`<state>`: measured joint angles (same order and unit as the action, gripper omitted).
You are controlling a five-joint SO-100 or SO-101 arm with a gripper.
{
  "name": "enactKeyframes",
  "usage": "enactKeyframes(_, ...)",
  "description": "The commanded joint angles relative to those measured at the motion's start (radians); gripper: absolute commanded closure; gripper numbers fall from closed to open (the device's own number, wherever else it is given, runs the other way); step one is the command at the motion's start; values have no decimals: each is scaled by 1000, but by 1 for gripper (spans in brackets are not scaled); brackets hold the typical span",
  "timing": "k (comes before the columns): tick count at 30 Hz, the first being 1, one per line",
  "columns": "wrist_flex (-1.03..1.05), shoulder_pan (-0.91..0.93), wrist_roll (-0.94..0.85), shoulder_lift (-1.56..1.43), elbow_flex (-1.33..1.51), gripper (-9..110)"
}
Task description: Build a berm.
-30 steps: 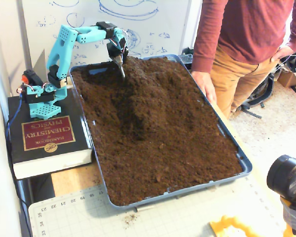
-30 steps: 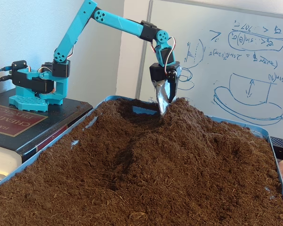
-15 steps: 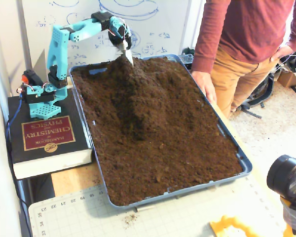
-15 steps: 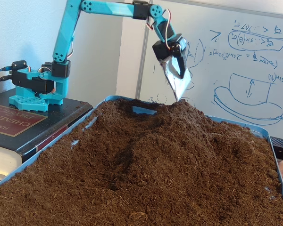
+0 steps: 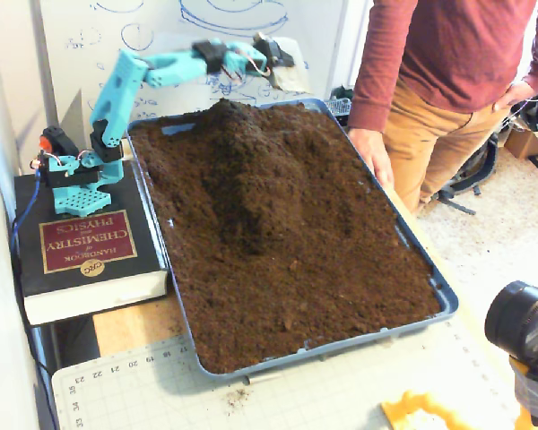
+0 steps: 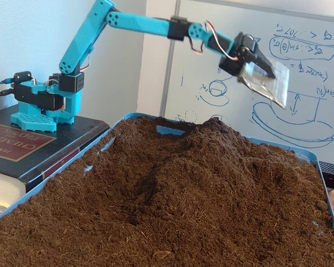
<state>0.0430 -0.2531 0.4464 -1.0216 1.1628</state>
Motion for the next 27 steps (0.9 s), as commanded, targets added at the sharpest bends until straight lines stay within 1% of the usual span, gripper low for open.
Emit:
enactKeyframes(1,-172,46,-86,41,-158,101)
enactKeyframes(3,-219,60,-156,118,-195,101)
enactKeyframes(6,-241,84,-204,215,-259,101)
enactKeyframes(11,-255,115,-216,373,-413,101)
enactKeyframes(18,-241,130,-221,512,-657,101)
enactKeyframes(27,-238,32,-207,707,-669,101)
